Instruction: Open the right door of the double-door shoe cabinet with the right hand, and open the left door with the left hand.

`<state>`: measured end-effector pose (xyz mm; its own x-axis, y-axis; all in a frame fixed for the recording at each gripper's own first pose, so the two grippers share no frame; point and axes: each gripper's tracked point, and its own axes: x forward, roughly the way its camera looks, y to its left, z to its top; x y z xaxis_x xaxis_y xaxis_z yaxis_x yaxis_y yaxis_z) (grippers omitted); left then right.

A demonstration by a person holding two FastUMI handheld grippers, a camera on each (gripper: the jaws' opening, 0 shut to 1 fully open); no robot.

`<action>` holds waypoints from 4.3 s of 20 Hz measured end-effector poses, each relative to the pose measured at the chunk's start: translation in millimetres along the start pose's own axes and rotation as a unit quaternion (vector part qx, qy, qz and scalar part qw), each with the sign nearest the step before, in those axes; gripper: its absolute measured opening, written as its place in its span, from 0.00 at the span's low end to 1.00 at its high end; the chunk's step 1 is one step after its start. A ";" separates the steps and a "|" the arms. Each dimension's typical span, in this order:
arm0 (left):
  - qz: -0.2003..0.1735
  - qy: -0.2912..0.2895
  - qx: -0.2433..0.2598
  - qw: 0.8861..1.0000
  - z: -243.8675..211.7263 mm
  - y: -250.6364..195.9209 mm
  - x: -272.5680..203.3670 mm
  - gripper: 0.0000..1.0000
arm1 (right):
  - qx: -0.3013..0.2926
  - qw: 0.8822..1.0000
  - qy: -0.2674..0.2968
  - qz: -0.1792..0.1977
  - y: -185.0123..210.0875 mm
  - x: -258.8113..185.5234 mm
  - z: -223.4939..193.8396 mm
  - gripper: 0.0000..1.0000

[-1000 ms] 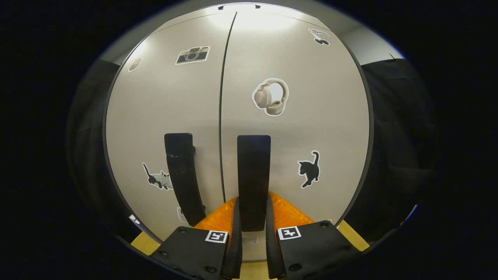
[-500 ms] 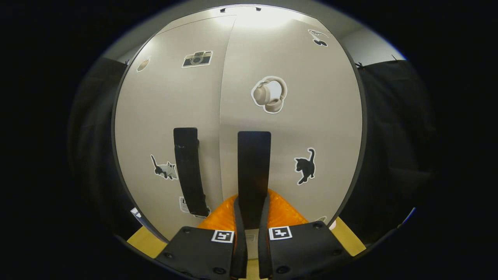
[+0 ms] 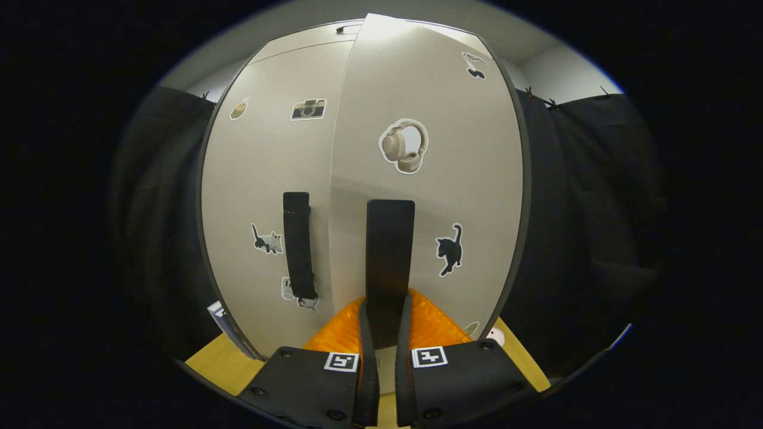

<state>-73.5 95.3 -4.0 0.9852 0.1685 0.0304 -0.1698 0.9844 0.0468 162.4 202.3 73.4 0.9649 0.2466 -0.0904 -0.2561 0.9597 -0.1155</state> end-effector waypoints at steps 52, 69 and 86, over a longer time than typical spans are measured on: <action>-0.036 -0.015 0.018 0.999 37.0 -151.9 -17.9 0.94 | 0.017 0.999 -0.020 -0.026 -97.5 -50.7 -9.8 0.16; -0.067 0.004 0.005 0.998 28.6 -251.8 95.8 0.94 | 0.054 0.997 -0.038 -0.044 -134.9 -59.1 -6.3 0.09; -0.082 0.008 0.017 0.996 31.2 -284.3 237.3 0.95 | 0.066 0.993 -0.062 -0.081 -169.8 -50.8 1.3 0.99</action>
<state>207.9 -146.2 21.0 1.0000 0.0073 0.0036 -0.0076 0.9964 0.0842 156.9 26.9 98.9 0.9947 0.0935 0.0422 -0.0941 0.9955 0.0128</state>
